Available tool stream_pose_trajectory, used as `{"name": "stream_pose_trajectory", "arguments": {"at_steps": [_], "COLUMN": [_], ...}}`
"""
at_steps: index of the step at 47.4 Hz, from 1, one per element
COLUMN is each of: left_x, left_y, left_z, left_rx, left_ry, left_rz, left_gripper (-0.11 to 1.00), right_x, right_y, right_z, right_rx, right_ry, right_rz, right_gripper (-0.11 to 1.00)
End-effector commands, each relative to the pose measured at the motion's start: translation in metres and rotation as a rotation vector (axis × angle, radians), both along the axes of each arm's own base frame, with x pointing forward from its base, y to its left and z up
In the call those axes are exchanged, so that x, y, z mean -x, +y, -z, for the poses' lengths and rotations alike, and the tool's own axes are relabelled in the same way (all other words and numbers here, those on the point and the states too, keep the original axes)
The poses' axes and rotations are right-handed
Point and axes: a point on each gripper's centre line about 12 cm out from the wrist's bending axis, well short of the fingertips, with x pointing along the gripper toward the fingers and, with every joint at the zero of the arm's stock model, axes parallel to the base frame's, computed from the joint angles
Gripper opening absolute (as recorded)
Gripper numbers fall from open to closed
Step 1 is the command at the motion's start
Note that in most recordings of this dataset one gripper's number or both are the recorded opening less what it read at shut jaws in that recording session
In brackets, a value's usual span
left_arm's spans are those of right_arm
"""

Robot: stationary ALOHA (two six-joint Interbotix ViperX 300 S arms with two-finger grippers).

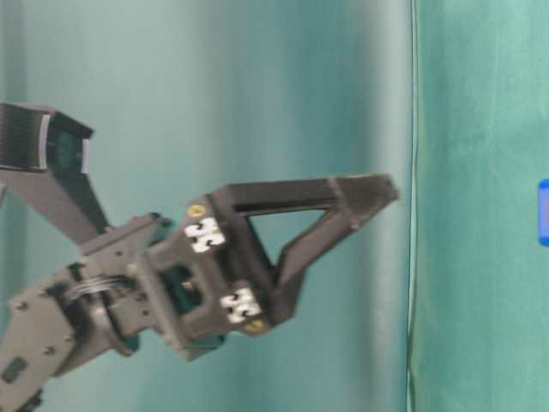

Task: Handover the blue block to the right arm after grasping it with the left arm, then place it in the designated position.
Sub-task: 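Move the left gripper over the blue cube and lower around it, then close the left gripper on the blue cube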

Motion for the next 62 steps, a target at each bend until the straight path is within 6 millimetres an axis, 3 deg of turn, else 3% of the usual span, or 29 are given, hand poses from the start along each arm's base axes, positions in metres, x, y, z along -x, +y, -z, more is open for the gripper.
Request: {"name": "stream_pose_trajectory", "arguments": {"at_steps": [1,21,53,62], "left_x": [-0.003,-0.010,-0.001,-0.001], "left_y": [-0.005,-0.011,0.011,0.011], "left_z": [-0.005,0.036,0.107,0.111], "left_rx": [0.001,0.001,-0.002,0.000], "left_ry": [-0.046,-0.049,-0.003,-0.002], "left_rz": [0.011,0.024,-0.024,-0.025], "left_gripper": [1.00,1.00,1.00,1.00], "right_x": [-0.003,-0.006,-0.007,-0.007], "right_y": [0.000,0.000,0.000,0.000], "right_z": [-0.010,-0.006,-0.005,-0.005], "right_rx": [0.001,0.001,0.000,0.003], "right_ry": [-0.023,-0.009,-0.003,-0.005], "right_rz": [-0.002,-0.002,-0.002,-0.002], "right_gripper": [0.99,0.99,0.99,0.99]}}
